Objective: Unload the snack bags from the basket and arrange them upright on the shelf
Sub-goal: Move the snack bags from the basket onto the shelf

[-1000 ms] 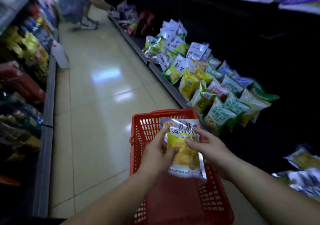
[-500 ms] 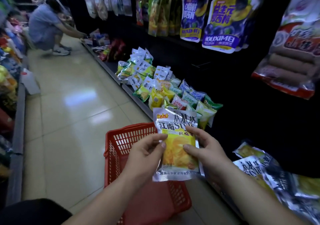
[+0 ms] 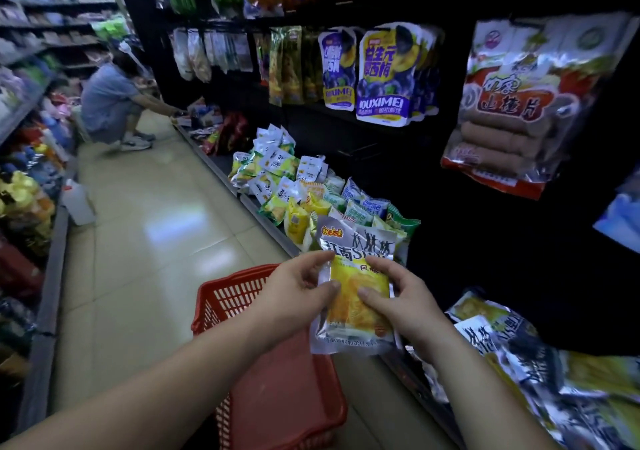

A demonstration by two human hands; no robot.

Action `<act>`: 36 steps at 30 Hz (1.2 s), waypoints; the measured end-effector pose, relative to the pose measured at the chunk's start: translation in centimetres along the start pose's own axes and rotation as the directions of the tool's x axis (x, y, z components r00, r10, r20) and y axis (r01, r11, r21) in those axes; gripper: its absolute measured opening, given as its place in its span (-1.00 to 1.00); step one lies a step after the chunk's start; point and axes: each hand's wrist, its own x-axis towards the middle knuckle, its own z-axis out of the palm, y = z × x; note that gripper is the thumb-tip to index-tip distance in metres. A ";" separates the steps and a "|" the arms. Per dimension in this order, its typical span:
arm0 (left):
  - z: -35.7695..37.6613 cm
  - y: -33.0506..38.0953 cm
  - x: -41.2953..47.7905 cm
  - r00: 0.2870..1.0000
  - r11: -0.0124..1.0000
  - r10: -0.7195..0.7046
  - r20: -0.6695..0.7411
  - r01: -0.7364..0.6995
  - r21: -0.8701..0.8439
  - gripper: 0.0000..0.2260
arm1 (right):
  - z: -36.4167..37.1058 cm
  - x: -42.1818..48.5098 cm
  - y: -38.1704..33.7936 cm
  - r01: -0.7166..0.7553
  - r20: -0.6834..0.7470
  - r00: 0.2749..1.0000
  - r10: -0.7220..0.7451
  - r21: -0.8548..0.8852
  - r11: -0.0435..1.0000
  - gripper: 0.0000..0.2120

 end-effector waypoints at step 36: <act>16.1 -1.0 10.8 0.697 0.976 0.043 0.716 -0.182 0.119 -0.34 | -14.6 -3.2 2.9 -0.362 -0.404 0.897 0.182 -0.431 0.826 -0.42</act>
